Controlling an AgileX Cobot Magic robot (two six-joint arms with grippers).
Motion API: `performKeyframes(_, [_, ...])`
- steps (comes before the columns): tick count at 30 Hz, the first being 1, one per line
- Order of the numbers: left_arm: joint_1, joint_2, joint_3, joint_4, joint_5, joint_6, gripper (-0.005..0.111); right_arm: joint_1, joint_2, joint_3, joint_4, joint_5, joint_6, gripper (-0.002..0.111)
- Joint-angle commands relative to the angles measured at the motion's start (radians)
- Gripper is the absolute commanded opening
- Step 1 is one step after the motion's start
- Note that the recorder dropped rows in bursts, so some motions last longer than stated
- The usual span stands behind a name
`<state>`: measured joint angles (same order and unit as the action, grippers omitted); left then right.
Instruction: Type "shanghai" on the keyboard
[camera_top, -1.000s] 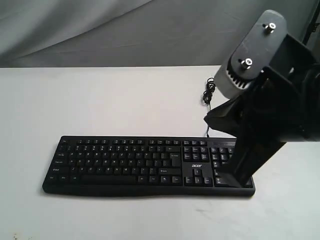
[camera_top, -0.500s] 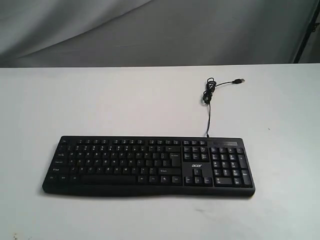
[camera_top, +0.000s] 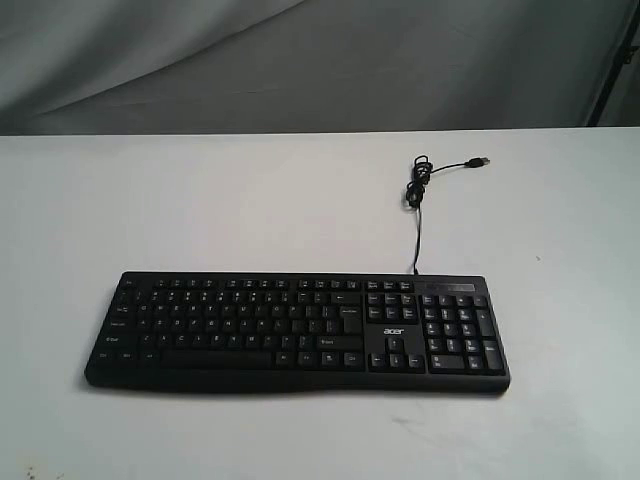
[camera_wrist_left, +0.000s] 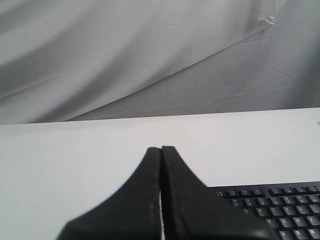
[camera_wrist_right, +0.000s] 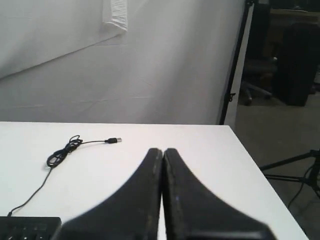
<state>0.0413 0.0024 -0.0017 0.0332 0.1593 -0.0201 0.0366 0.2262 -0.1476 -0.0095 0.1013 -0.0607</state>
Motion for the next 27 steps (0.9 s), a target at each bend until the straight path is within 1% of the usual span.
performKeyframes(1, [-0.006, -0.002, 0.002, -0.002, -0.005, -0.003, 0.0, -0.04, -0.079, 0.08, 0.017, -0.022, 0.016, 0.0])
performKeyframes(5, [-0.006, -0.002, 0.002, -0.002, -0.005, -0.003, 0.0, -0.081, -0.137, 0.148, 0.025, -0.022, 0.04, 0.0])
performKeyframes(7, [-0.006, -0.002, 0.002, -0.002, -0.005, -0.003, 0.0, -0.099, -0.165, 0.148, 0.028, -0.02, 0.047, 0.0])
performKeyframes(8, [-0.006, -0.002, 0.002, -0.002, -0.005, -0.003, 0.0, -0.106, -0.181, 0.148, 0.028, 0.027, 0.047, 0.0])
performKeyframes(14, [-0.006, -0.002, 0.002, -0.002, -0.005, -0.003, 0.0, -0.136, -0.226, 0.148, 0.016, 0.126, 0.047, 0.0])
performKeyframes(19, [-0.006, -0.002, 0.002, -0.002, -0.005, -0.003, 0.0, -0.136, -0.226, 0.148, 0.009, 0.231, 0.047, 0.0])
performKeyframes(27, [-0.006, -0.002, 0.002, -0.002, -0.005, -0.003, 0.0, -0.136, -0.226, 0.148, 0.009, 0.238, 0.047, 0.0])
